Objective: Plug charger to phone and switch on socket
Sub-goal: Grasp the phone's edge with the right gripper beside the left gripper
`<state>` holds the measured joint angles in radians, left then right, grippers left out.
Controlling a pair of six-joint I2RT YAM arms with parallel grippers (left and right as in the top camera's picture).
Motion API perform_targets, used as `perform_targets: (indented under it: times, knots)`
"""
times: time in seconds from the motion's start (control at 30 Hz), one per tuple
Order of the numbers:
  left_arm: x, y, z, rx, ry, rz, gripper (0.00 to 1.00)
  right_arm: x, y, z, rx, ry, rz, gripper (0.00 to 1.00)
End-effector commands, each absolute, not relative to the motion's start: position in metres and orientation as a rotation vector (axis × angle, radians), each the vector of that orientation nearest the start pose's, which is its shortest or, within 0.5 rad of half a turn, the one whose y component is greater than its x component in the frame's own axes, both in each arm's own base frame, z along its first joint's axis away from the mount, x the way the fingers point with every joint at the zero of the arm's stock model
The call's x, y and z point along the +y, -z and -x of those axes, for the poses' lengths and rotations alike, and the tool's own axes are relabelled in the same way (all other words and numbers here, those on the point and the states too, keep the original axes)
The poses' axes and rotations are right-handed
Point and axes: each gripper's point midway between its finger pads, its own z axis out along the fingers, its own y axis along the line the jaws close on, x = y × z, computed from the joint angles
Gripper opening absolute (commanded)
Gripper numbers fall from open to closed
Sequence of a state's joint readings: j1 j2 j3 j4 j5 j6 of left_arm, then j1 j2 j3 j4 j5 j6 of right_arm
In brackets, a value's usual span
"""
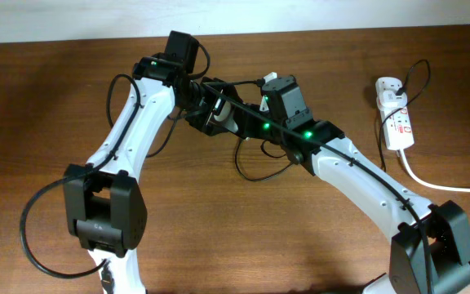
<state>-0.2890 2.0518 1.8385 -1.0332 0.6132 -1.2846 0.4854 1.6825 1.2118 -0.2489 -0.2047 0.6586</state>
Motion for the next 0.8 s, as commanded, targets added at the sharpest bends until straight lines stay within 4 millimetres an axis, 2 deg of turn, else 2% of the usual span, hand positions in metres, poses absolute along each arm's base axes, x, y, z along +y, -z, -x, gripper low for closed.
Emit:
perform_targets:
  times: [0.0, 0.13, 0.5, 0.6, 0.7, 0.77]
  knots:
    - [-0.2334, -0.1642, -0.4167, 2.850, 1.133, 1.344, 0.00, 0.2569, -0.1626, -0.4098, 2.398, -0.795, -0.100, 0.28]
    - [-0.2334, -0.1642, -0.4167, 2.850, 1.133, 1.344, 0.00, 0.2568, -0.1625, -0.4097, 2.398, -0.795, -0.100, 0.24]
    - [-0.2334, -0.1642, -0.4167, 2.850, 1.133, 1.344, 0.00, 0.2568, -0.1623, -0.4096, 2.399, -0.795, -0.100, 0.20]
    - [-0.2334, -0.1642, -0.4167, 2.850, 1.133, 1.344, 0.19, 0.2568, -0.1624, -0.4096, 2.399, -0.795, -0.100, 0.18]
    - [-0.2334, -0.1642, -0.4167, 2.850, 1.133, 1.344, 0.30, 0.2568, -0.1624, -0.4096, 2.399, -0.795, -0.100, 0.16]
    - [-0.2334, -0.1642, -0.4167, 2.850, 1.133, 1.343, 0.34, 0.2567, -0.1620, -0.4093, 2.401, -0.795, -0.100, 0.15]
